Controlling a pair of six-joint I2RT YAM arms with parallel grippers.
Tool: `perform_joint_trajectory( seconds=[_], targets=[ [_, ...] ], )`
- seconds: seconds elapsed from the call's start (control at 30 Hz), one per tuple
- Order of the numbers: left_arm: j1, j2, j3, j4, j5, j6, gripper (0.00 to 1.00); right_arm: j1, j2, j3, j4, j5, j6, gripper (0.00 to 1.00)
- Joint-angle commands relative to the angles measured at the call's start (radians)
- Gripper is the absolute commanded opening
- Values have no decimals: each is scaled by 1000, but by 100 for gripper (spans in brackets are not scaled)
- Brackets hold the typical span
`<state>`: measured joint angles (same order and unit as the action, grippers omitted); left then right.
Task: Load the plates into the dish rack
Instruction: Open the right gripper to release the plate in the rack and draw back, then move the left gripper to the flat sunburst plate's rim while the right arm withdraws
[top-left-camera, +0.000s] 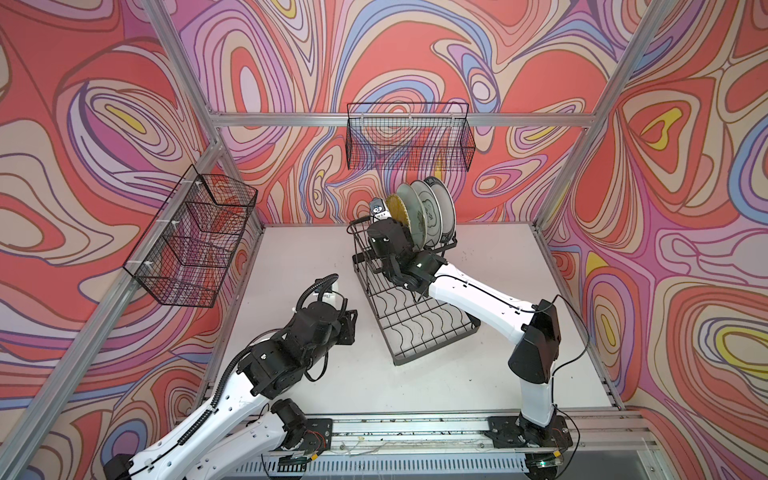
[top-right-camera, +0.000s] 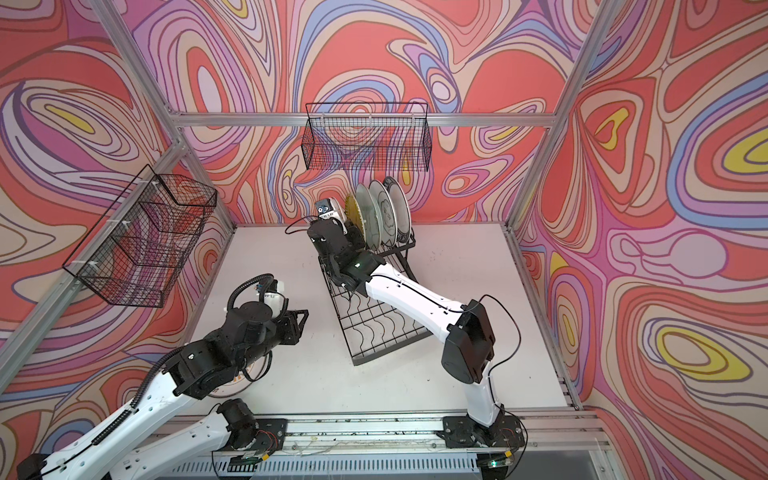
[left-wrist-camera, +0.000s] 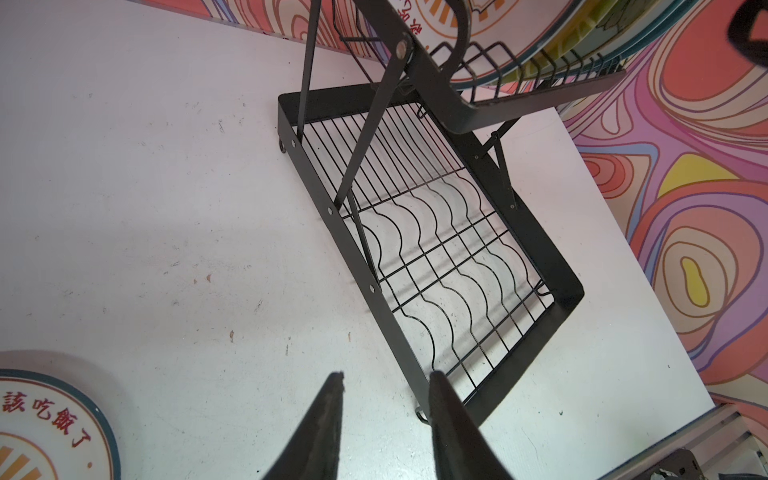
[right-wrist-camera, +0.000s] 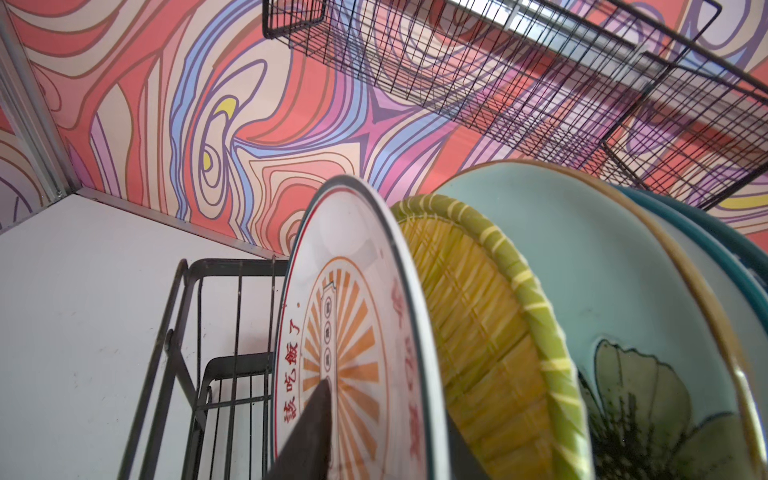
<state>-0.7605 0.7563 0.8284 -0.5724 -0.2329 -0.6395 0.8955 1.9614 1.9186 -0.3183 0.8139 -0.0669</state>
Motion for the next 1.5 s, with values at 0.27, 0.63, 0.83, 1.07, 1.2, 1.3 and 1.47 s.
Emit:
perform_joint_trajectory(
  seconds=[0.27,0.63,0.83,1.07,1.2,1.3,1.47],
  targets=[
    [-4,16,8,15,-6,3,38,2,-115,-20,36,-88,-14,46],
    [-5,18,13,3,-14,9,41,4,-302,-164,100,-238,13,51],
    [-4,24,28,-34,-45,4,43,4,-399,-258,140,-336,31,55],
    [-5,41,39,-76,-82,-13,43,4,-476,-346,133,-445,34,56],
    [-4,29,17,-238,-246,-189,43,5,-527,-401,128,-455,38,56],
    [-3,-13,-24,-350,-338,-309,44,4,-574,-449,137,-453,41,56],
    [11,-135,-126,-417,-399,-438,51,5,-657,-513,93,-505,60,56]
  ],
)
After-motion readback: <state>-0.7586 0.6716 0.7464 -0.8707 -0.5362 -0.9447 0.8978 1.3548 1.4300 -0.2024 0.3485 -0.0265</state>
